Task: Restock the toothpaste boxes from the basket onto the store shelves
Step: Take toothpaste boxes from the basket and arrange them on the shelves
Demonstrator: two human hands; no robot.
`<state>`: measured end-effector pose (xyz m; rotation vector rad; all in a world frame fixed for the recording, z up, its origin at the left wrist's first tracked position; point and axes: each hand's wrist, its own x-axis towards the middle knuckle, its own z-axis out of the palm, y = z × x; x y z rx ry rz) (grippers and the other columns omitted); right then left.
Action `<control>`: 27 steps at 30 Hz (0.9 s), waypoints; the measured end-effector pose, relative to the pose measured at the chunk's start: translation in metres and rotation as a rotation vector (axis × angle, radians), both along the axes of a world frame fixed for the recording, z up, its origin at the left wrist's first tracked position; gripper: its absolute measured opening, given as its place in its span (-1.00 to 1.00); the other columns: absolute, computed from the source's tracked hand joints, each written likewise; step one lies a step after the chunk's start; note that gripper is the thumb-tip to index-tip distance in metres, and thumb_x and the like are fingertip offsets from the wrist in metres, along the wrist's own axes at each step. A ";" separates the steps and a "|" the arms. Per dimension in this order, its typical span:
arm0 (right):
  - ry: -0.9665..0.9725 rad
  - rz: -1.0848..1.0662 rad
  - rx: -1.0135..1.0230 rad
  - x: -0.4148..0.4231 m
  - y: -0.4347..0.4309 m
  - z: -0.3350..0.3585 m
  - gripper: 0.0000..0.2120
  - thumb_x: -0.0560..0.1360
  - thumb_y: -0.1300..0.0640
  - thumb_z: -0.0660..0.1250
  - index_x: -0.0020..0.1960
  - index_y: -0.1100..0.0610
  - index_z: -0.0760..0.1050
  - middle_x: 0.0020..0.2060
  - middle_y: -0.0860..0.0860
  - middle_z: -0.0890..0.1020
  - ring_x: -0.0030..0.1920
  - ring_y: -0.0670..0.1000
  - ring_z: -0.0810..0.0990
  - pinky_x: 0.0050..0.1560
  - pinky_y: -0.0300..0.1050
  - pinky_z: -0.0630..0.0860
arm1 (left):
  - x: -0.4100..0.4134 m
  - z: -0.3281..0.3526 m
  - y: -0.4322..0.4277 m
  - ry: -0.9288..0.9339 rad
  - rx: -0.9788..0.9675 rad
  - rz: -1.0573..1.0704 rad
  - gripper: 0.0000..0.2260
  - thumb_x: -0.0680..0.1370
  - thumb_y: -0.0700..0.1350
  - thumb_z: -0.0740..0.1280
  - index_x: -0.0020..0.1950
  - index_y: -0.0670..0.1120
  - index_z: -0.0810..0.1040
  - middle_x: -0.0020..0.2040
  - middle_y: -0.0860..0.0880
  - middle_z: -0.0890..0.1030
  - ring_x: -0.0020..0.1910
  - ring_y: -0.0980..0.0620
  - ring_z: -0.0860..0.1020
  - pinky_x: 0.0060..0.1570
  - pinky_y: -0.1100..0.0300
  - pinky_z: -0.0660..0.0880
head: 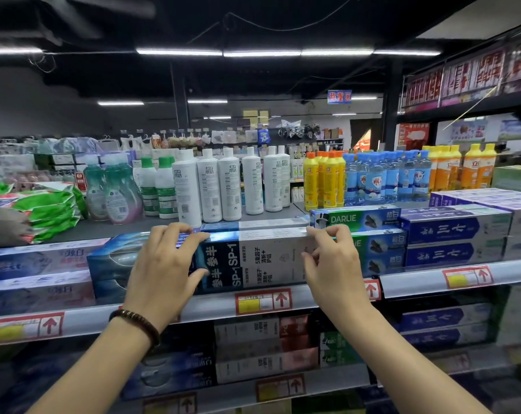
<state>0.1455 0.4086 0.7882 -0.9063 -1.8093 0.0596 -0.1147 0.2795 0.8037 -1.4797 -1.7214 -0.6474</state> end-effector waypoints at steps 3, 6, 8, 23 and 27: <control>-0.045 -0.023 0.061 -0.003 0.004 -0.001 -0.60 0.51 0.35 0.51 0.34 0.22 0.59 0.19 0.13 0.48 -0.23 0.12 0.64 -0.14 0.06 0.66 | -0.003 0.002 0.004 -0.004 -0.028 0.022 -0.34 0.31 0.05 0.69 0.37 -0.03 0.62 0.22 -0.08 0.57 0.24 -0.17 0.48 0.17 -0.13 0.57; -0.150 -0.109 0.162 -0.004 0.010 -0.001 -0.62 0.45 0.31 0.58 0.24 0.21 0.63 0.12 0.15 0.55 -0.35 0.15 0.58 -0.42 -0.05 0.49 | -0.005 0.002 0.006 0.024 -0.043 0.054 -0.37 0.35 0.18 0.63 0.36 0.01 0.62 0.25 -0.08 0.59 0.27 -0.18 0.48 0.13 -0.16 0.51; -0.215 -0.194 0.253 -0.003 0.015 0.001 -0.58 0.37 0.26 0.66 0.19 0.20 0.66 0.03 0.15 0.61 -0.32 0.17 0.59 -0.43 -0.07 0.48 | -0.006 0.003 0.007 0.038 -0.050 0.089 -0.42 0.41 0.24 0.56 0.36 0.06 0.60 0.28 -0.06 0.59 0.31 -0.18 0.48 0.12 -0.20 0.44; -0.330 -0.350 0.358 -0.014 0.030 0.006 -0.67 0.31 0.34 0.58 0.05 0.18 0.65 -0.04 0.13 0.59 -0.19 0.17 0.52 -0.29 0.05 0.52 | 0.001 0.015 0.020 -0.016 -0.071 0.153 -0.60 0.44 0.23 0.53 0.23 0.17 0.62 0.22 0.03 0.60 0.29 -0.12 0.45 0.11 -0.13 0.25; -0.377 -0.362 0.341 -0.016 0.031 0.008 -0.70 0.32 0.33 0.58 0.01 0.18 0.61 -0.11 0.11 0.54 -0.24 0.16 0.48 -0.34 -0.01 0.44 | 0.000 0.017 0.024 -0.028 -0.077 0.163 -0.61 0.42 0.23 0.55 0.20 0.17 0.63 0.19 0.05 0.60 0.26 -0.11 0.45 0.09 -0.12 0.23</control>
